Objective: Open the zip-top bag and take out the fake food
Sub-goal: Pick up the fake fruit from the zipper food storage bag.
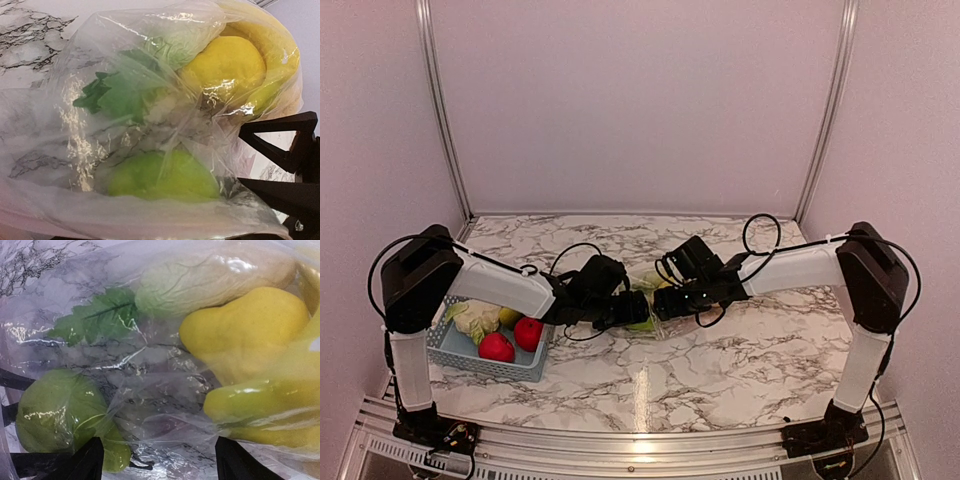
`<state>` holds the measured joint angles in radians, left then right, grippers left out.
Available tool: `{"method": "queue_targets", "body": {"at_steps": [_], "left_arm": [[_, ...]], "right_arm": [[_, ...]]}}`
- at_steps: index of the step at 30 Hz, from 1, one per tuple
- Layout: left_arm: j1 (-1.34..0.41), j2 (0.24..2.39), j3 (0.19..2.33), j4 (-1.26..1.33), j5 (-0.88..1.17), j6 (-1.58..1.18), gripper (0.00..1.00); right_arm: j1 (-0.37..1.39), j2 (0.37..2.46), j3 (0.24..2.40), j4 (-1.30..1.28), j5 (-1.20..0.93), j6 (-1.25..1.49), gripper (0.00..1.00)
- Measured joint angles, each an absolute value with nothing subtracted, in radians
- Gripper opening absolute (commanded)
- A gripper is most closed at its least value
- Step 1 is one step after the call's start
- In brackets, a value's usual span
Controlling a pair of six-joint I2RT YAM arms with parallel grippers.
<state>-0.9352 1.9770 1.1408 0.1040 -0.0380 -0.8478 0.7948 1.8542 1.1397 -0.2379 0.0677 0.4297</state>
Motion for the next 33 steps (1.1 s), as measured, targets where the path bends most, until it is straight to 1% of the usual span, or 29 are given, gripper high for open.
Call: {"method": "queue_targets", "body": {"at_steps": [4, 8, 12, 14, 24, 31, 33], "left_arm": [[-0.935, 1.985, 1.149, 0.086, -0.052, -0.847, 0.81], [-0.935, 1.985, 1.149, 0.067, -0.065, -0.844, 0.88], [-0.935, 1.984, 1.149, 0.049, -0.087, -0.841, 0.89], [-0.935, 1.983, 1.148, 0.043, -0.099, -0.841, 0.87], [-0.935, 1.972, 1.129, 0.033, -0.13, -0.835, 0.7], [-0.935, 1.924, 1.114, -0.007, -0.14, -0.826, 0.6], [-0.935, 1.905, 1.113, -0.014, -0.141, -0.825, 0.59]], "right_arm": [[0.795, 1.856, 1.14, -0.238, 0.064, 0.423, 0.79], [0.795, 1.856, 1.135, -0.237, 0.059, 0.413, 0.81], [0.796, 1.863, 1.134, -0.237, 0.057, 0.41, 0.82], [0.797, 1.866, 1.134, -0.237, 0.057, 0.41, 0.82], [0.799, 1.87, 1.134, -0.237, 0.057, 0.41, 0.83], [0.799, 1.87, 1.134, -0.237, 0.058, 0.411, 0.83], [0.799, 1.87, 1.134, -0.237, 0.059, 0.411, 0.83]]}}
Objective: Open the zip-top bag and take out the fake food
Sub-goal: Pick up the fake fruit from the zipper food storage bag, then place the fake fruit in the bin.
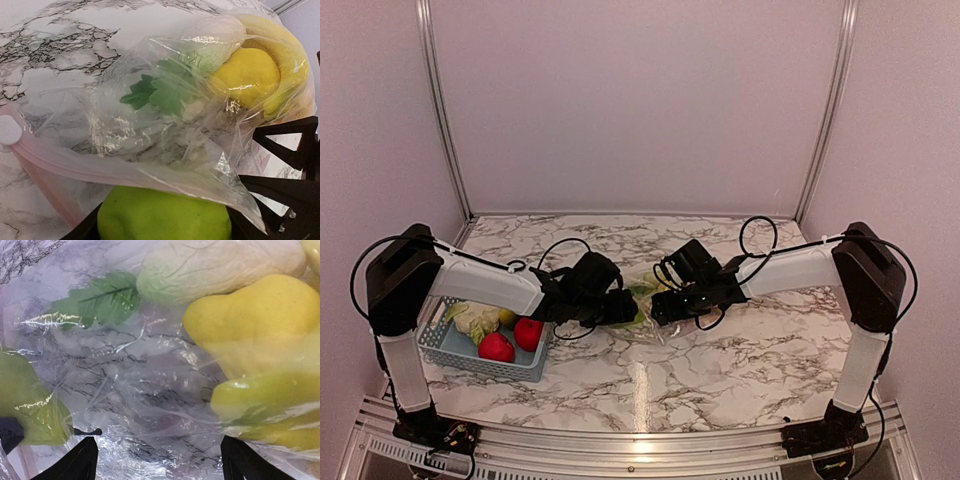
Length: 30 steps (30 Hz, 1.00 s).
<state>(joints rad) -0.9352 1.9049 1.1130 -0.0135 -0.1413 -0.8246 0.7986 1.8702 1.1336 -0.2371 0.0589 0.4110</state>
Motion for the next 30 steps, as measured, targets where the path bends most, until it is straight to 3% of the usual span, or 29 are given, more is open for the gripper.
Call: {"method": "queue_targets", "body": {"at_steps": [30], "left_arm": [[-0.935, 1.434, 0.915, -0.262, -0.384, -0.891, 0.59]], "right_arm": [[0.799, 1.748, 1.13, -0.24, 0.076, 0.416, 0.84]]}}
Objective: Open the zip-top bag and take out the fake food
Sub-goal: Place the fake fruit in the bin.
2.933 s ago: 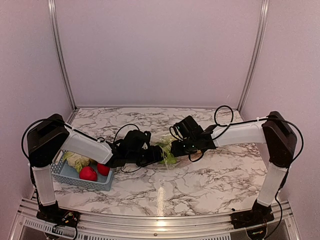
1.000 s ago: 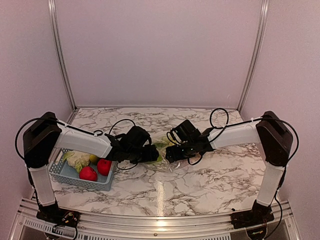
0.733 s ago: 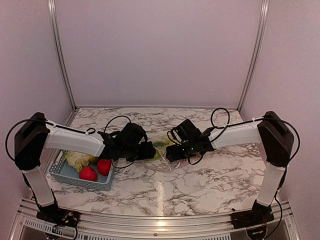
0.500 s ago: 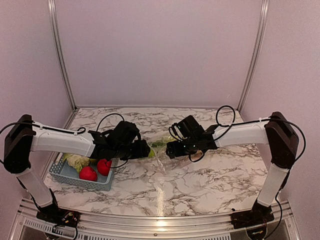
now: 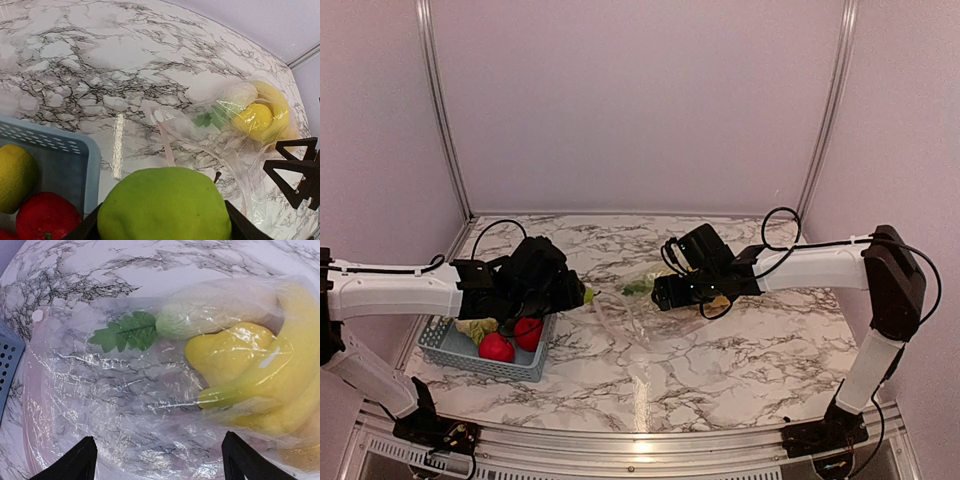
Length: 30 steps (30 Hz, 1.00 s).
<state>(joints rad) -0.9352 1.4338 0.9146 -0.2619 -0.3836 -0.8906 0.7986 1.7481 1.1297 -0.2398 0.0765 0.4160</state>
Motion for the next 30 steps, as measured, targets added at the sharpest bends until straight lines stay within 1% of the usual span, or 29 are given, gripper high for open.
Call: {"method": "queue_targets", "body": {"at_steps": [8, 16, 23, 30], "left_arm": [[-0.928, 1.246, 0.875, -0.465, -0.557, -1.045, 0.59], [-0.903, 1.026, 0.767, -0.658, -0.642, -1.299, 0.6], [-0.857, 0.786, 0.672, -0.802, -0.705, -1.532, 0.6], [-0.808, 0.703, 0.632, -0.948, -0.794, -1.689, 0.63]], "right_arm": [[0.799, 1.726, 1.128, -0.232, 0.071, 0.415, 0.84], [0.799, 1.724, 1.128, -0.216, 0.055, 0.406, 0.84], [0.799, 1.724, 1.128, -0.204, 0.037, 0.391, 0.84], [0.799, 1.724, 1.128, -0.196, 0.029, 0.389, 0.84]]}}
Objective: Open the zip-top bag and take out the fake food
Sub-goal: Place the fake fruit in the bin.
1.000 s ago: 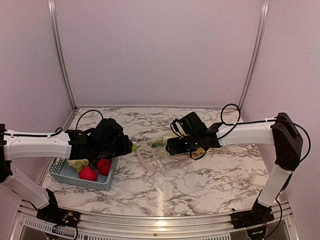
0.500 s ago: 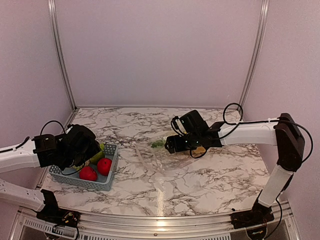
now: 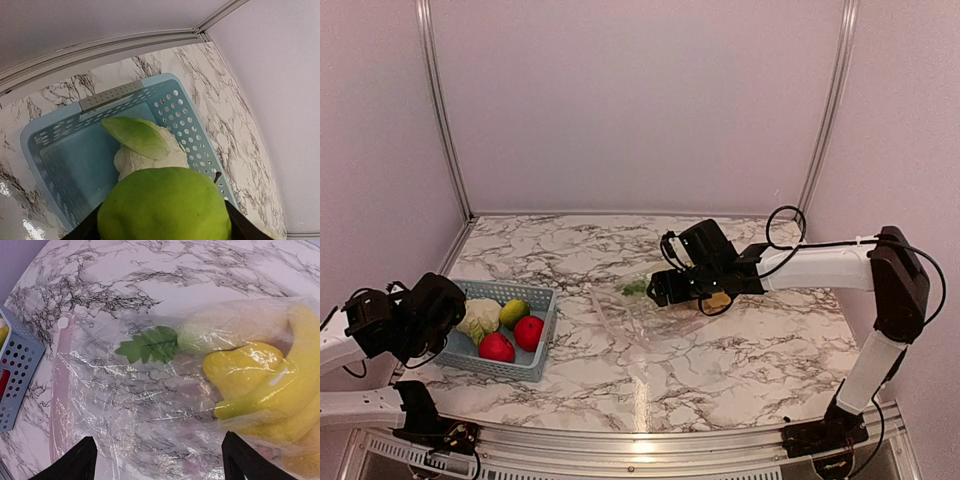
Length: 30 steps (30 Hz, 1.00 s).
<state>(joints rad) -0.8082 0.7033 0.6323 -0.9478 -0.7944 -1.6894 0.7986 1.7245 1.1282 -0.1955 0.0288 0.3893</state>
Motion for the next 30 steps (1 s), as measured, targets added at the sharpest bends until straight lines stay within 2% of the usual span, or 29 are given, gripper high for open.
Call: {"method": "queue_targets", "body": {"at_steps": [8, 9, 11, 19, 30], "left_arm": [[-0.773, 0.767, 0.608, -1.036, -0.849, -1.8, 0.68], [-0.771, 0.782, 0.606, -1.041, -0.852, -1.811, 0.7], [-0.77, 0.811, 0.601, -1.051, -0.855, -1.825, 0.81], [-0.765, 0.836, 0.598, -1.06, -0.867, -1.849, 0.99], [-0.765, 0.828, 0.675, -1.053, -0.91, -1.706, 0.99]], "right_arm": [[0.799, 1.724, 1.128, -0.194, 0.025, 0.389, 0.84], [0.799, 1.724, 1.128, -0.194, 0.024, 0.389, 0.84], [0.799, 1.724, 1.128, -0.194, 0.024, 0.389, 0.84], [0.799, 1.724, 1.113, -0.194, 0.024, 0.389, 0.84], [0.799, 1.724, 1.113, -0.194, 0.026, 0.389, 0.84]]}}
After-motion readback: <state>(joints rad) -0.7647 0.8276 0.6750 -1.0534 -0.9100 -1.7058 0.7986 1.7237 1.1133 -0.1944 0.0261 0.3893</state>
